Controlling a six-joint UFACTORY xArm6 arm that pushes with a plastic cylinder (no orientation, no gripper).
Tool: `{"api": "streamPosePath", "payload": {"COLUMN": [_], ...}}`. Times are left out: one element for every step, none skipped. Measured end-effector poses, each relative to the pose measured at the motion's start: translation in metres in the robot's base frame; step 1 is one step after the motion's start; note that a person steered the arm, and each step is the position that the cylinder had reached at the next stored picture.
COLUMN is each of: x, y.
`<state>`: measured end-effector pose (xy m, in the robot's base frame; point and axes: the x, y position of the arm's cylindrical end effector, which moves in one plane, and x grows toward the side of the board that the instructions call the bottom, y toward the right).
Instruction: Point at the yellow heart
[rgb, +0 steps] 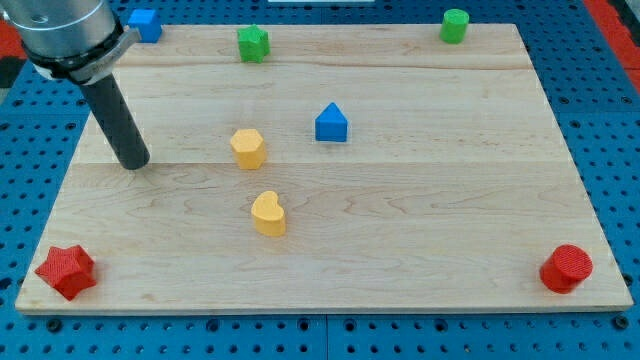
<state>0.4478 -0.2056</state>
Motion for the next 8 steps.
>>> {"api": "streamPosePath", "payload": {"x": [0.004, 0.007, 0.013, 0.017, 0.017, 0.017, 0.017, 0.017], "y": [0.01, 0.022, 0.043, 0.06, 0.07, 0.082, 0.098, 0.107]}}
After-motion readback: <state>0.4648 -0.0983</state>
